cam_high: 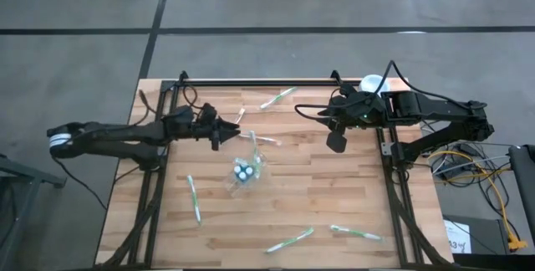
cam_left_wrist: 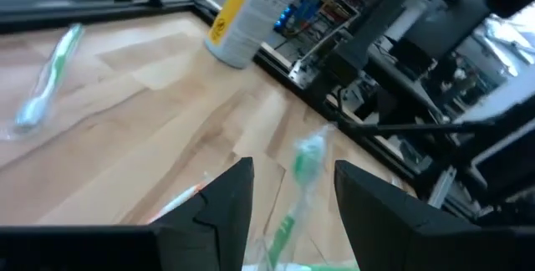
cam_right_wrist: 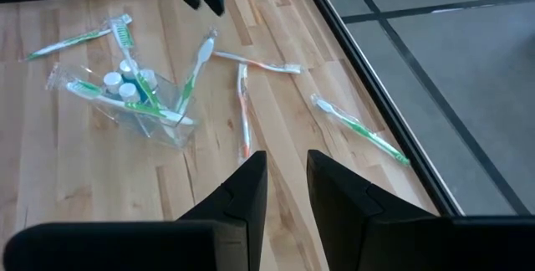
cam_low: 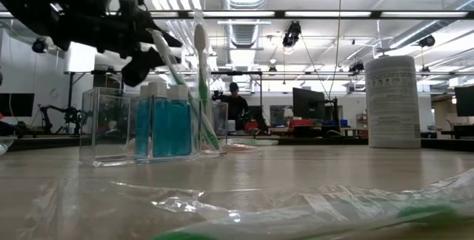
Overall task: Pick & Place toothbrushing station
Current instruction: Put the green toothbrush into the transparent organizer
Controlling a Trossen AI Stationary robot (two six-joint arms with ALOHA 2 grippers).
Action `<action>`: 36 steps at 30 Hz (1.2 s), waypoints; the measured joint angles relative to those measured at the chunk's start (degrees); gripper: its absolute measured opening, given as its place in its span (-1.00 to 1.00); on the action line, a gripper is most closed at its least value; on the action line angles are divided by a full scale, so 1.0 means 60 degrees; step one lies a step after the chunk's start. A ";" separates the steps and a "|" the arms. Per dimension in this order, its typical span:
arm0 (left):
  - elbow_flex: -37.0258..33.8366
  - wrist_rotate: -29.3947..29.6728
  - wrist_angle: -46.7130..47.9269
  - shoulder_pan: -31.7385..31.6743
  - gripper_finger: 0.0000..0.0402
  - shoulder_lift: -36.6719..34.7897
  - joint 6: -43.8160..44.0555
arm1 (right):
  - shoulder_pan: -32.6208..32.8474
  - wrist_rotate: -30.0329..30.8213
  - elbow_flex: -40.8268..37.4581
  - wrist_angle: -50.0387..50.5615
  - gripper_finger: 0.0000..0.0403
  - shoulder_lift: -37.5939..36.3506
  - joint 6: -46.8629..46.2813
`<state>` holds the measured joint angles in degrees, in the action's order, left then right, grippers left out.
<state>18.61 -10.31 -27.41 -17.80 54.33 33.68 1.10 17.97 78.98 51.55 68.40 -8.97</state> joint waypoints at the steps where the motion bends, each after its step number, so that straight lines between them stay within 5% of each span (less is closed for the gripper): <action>1: 0.0000 -0.0017 0.0259 0.0004 -0.14 -0.0275 -0.0162 | 0.0000 -0.0002 0.0000 0.0002 -0.59 0.0000 0.0001; 4: 0.0003 -0.0011 0.0988 0.0024 -0.14 -0.1015 -0.0166 | 0.0000 0.0000 0.0000 0.0003 -0.59 0.0000 0.0003; 12: 0.0491 0.0563 0.4692 0.0141 -0.14 -0.2349 0.3622 | 0.0000 -0.0001 0.0000 0.0003 -0.59 0.0000 0.0002; 19: 0.2714 0.1414 1.0089 0.0691 -0.14 -0.2453 0.5749 | 0.0000 -0.0001 0.0000 0.0001 -0.59 -0.0002 0.0000; 26: 0.5295 0.2329 1.5169 0.1870 -0.14 -0.1268 0.8279 | -0.0007 -0.0001 0.0000 0.0001 -0.59 0.0000 0.0000; 36: 0.5284 0.1831 1.6250 0.4196 -0.14 0.0416 1.2506 | -0.0005 -0.0001 0.0000 0.0003 -0.59 0.0000 0.0002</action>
<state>50.32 0.67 70.09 7.37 56.83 108.72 1.08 17.97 78.98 51.57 68.40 -8.96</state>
